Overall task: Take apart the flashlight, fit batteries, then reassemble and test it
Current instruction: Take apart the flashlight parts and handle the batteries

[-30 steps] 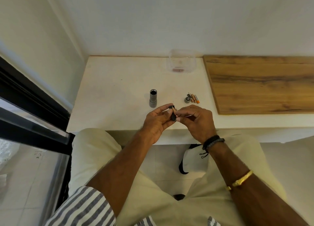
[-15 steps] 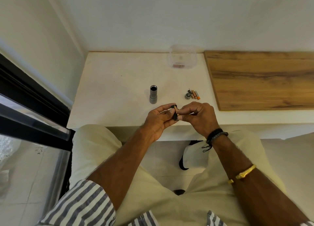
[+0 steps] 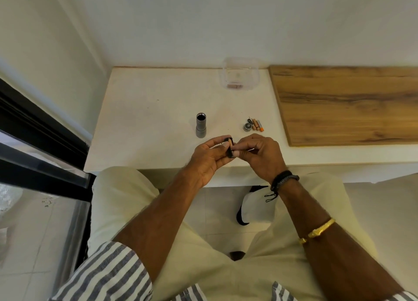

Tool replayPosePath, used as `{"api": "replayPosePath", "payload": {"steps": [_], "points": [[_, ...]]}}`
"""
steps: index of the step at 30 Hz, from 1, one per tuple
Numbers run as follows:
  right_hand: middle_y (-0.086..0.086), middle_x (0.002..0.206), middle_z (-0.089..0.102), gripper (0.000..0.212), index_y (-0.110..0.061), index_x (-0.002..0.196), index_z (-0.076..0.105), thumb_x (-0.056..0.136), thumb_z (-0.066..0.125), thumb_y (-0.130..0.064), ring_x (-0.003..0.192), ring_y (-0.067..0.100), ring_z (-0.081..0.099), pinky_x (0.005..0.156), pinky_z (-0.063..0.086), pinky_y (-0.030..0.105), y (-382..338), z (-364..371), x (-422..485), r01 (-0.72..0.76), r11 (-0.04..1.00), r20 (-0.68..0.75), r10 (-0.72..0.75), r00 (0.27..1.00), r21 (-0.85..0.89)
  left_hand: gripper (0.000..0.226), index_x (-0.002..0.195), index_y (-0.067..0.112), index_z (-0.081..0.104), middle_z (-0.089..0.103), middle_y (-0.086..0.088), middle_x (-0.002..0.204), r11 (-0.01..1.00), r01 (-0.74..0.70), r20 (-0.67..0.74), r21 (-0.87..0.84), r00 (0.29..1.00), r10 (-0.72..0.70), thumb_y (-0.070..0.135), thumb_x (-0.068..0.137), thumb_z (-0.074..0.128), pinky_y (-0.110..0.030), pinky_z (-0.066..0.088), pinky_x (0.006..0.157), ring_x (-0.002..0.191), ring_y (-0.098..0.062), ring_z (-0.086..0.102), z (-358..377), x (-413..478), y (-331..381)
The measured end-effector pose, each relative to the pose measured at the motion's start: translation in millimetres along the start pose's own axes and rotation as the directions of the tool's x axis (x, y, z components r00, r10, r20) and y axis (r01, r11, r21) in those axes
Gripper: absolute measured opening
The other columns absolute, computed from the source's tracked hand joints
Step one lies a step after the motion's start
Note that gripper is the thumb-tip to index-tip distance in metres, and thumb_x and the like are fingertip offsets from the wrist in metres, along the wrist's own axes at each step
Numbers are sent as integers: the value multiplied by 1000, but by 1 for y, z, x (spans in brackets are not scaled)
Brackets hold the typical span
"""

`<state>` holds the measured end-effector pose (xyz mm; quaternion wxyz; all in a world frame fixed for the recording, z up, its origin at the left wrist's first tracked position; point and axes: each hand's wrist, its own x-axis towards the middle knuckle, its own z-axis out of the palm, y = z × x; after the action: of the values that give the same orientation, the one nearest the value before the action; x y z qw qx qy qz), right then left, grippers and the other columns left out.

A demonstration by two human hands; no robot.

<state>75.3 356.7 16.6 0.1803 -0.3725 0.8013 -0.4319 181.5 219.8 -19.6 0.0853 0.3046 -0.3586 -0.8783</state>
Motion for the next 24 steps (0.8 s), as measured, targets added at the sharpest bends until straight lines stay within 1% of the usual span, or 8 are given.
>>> {"api": "replayPosePath", "payload": {"steps": [3,7,11,13,16,18,21,24], "points": [[-3,90,76,13,-15,94,81,85,79,-7,88,15,71,84,58,30,5,-4,4,-27,990,-124,44,991,136,22,115,5,68,73,-20,110,997,-2,30,-74,1000,4,3,94,62,-38,60,83,103,-33,72,4,4,3],[3,92,77,16,-17,96,79,87,76,-5,84,23,75,85,62,42,14,1,14,-162,935,-167,223,960,315,30,121,-1,63,70,-25,112,992,-5,-13,-126,1000,4,5,91,67,-39,59,86,105,-35,70,9,9,2],[11,97,76,15,-10,96,79,87,74,1,86,25,73,79,63,36,18,3,29,-192,860,-183,309,933,473,31,122,-1,61,72,-24,105,984,-1,-82,-177,997,-14,0,91,65,-39,60,82,99,-33,73,10,17,1],[8,93,76,14,-9,96,79,88,73,1,84,22,72,77,63,34,18,3,39,-194,846,-185,322,928,496,29,123,-3,59,72,-25,107,978,13,-94,-206,995,-33,-3,93,60,-41,60,84,99,-34,73,11,22,1],[9,89,75,12,-8,96,78,89,72,0,81,22,71,73,62,31,18,-1,58,-199,838,-186,332,925,507,25,121,-6,57,68,-26,117,974,23,-94,-227,995,-45,-5,97,53,-44,58,92,108,-36,69,13,27,2],[9,86,75,11,-8,97,78,89,72,-2,75,20,70,66,60,26,17,-7,79,-206,840,-188,338,922,501,22,118,-5,58,66,-27,121,970,31,-95,-239,994,-55,-5,98,51,-45,56,95,112,-36,67,12,30,3],[5,85,75,11,-14,92,78,90,72,-5,72,14,70,60,57,26,16,-19,117,-232,851,-194,357,914,470,22,118,-5,57,68,-25,117,963,46,-100,-266,992,-76,-6,98,50,-44,57,93,108,-35,69,11,33,6],[-1,84,75,10,-20,87,77,89,74,-11,68,8,69,50,53,22,18,-29,160,-257,894,-215,350,912,366,27,123,-4,56,68,-27,115,952,66,-90,-299,991,-97,-6,97,50,-44,58,92,107,-36,69,9,36,9]]}}
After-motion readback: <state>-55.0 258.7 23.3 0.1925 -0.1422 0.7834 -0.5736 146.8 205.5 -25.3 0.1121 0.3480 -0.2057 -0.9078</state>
